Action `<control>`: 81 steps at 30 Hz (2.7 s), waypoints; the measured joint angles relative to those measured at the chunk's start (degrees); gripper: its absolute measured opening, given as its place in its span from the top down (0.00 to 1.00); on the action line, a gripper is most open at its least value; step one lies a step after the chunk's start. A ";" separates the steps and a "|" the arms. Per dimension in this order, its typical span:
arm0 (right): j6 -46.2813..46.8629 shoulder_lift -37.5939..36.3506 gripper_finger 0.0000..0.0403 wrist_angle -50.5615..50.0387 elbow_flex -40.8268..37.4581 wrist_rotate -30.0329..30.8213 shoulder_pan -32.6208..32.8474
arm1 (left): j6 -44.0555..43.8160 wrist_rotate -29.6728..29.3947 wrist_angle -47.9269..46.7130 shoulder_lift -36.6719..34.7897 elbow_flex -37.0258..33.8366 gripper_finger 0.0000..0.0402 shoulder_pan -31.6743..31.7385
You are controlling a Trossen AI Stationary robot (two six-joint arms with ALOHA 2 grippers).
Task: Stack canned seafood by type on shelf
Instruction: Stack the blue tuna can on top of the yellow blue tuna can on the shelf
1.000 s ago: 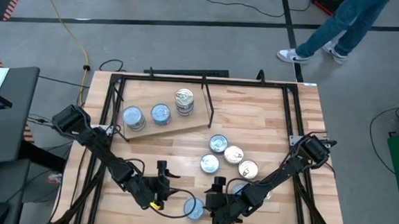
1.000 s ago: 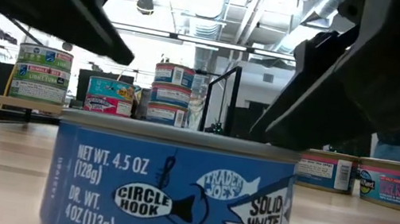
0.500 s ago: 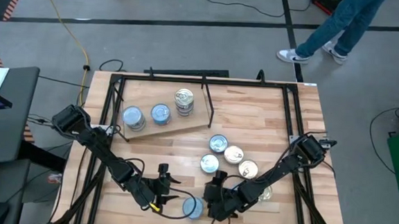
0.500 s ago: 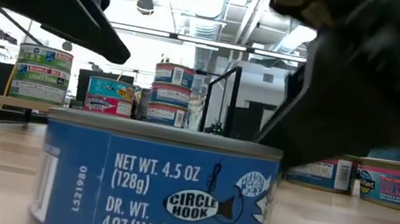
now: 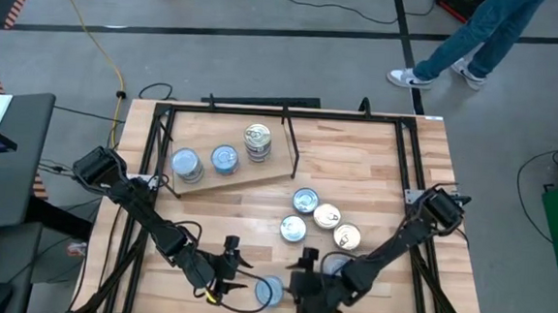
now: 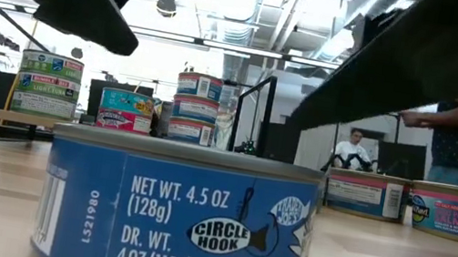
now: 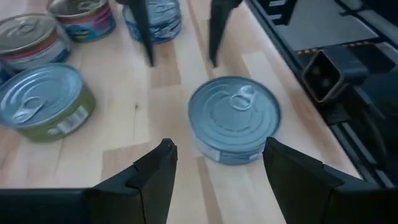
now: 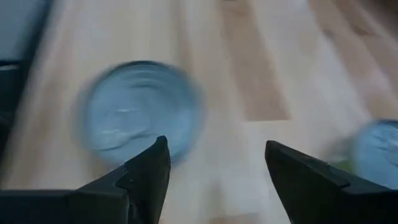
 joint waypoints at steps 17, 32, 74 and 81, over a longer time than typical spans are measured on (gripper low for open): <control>-2.47 3.15 0.28 5.38 -0.06 -3.57 0.20 | -1.57 -0.22 1.27 0.00 0.02 0.43 0.00; 9.25 4.57 0.28 -2.54 -0.06 -0.42 -0.54 | -9.42 -1.82 1.41 0.00 0.02 0.43 0.37; 12.67 -6.62 0.28 -7.84 2.23 1.68 6.37 | 11.85 7.42 18.61 1.24 0.40 0.43 0.54; 10.76 -5.61 0.28 -13.39 5.63 1.62 6.66 | 11.64 6.54 6.83 7.97 10.12 0.43 2.77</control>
